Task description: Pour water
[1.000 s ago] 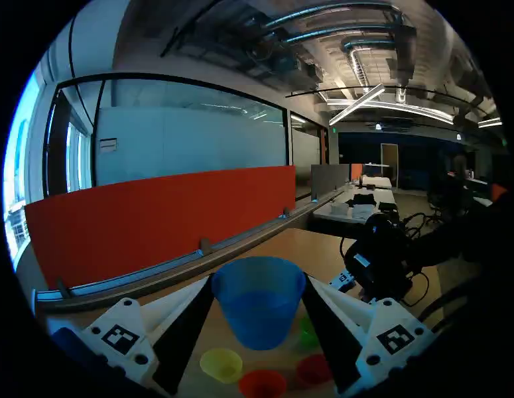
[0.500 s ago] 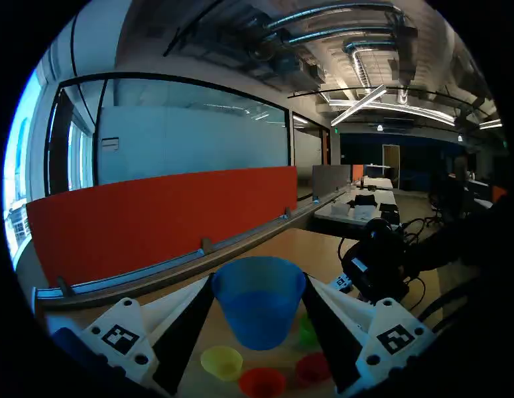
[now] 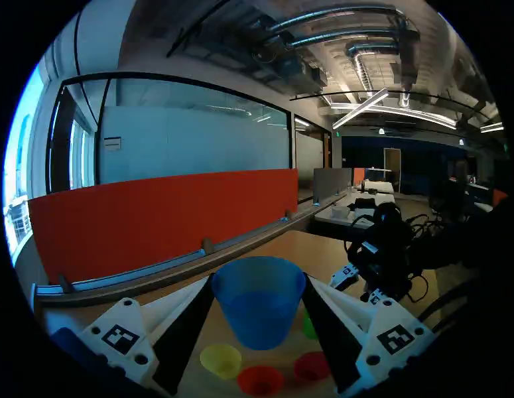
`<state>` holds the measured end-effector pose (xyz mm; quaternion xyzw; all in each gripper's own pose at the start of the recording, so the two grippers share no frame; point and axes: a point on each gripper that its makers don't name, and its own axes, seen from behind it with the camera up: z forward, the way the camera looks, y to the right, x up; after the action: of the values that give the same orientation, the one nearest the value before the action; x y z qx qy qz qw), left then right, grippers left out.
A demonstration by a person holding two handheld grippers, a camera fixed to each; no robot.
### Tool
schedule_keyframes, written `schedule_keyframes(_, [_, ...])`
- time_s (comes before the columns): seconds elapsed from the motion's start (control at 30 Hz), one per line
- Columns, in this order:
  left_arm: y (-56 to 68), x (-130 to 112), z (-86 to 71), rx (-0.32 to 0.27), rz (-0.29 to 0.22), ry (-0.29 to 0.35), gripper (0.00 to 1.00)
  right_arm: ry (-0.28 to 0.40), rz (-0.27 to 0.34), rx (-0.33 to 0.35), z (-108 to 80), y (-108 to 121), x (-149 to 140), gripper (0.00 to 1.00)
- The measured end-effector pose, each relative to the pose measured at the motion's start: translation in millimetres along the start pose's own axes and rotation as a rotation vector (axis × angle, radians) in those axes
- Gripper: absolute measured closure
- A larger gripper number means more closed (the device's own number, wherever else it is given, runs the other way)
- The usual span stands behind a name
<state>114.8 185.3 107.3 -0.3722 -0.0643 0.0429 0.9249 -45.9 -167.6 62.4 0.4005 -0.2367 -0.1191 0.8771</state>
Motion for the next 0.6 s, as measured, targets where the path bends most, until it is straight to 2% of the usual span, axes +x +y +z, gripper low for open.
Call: schedule_keyframes(0.6, [0.8,-1,-21.7,0.025,0.006,-0.002,0.11,0.216,-0.014,-0.006,-38.1,-25,80,0.10])
